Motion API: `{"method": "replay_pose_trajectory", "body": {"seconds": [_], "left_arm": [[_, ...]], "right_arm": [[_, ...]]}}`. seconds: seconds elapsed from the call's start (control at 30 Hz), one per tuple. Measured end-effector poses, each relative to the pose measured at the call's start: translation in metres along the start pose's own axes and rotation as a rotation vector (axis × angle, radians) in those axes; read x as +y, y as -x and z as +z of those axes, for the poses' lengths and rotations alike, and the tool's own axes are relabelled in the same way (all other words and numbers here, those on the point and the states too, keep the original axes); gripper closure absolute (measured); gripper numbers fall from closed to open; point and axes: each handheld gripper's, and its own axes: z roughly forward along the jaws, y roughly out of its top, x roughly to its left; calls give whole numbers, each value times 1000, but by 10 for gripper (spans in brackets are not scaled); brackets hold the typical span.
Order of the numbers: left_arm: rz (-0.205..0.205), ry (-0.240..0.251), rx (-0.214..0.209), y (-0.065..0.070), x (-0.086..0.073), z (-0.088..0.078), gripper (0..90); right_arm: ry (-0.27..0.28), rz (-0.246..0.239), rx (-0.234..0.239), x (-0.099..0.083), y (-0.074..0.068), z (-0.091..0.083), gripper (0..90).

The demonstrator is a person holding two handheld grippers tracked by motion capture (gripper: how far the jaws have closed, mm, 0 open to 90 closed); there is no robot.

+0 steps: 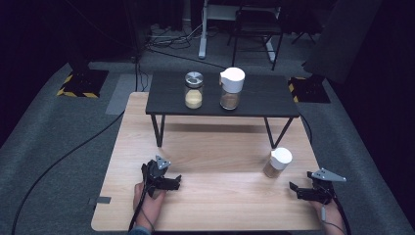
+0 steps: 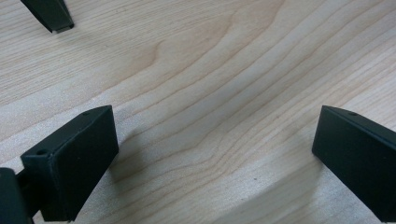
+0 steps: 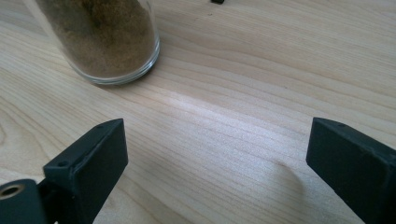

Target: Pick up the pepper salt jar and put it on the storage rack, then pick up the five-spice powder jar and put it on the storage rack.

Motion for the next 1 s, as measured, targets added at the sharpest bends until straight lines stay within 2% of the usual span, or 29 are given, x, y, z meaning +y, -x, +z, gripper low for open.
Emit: {"method": "replay_pose_trajectory", "body": {"seconds": [0.23, 0.33, 1.0], "left_arm": [[0, 0, 0, 0, 0, 0, 3], [0, 0, 0, 0, 0, 0, 3], [0, 0, 0, 0, 0, 0, 3]], "right_arm": [[-69, -6, -12, 11, -2, 5, 47], [-74, 5, -8, 12, 0, 6, 44], [-75, 5, -7, 13, 0, 7, 42]]}}
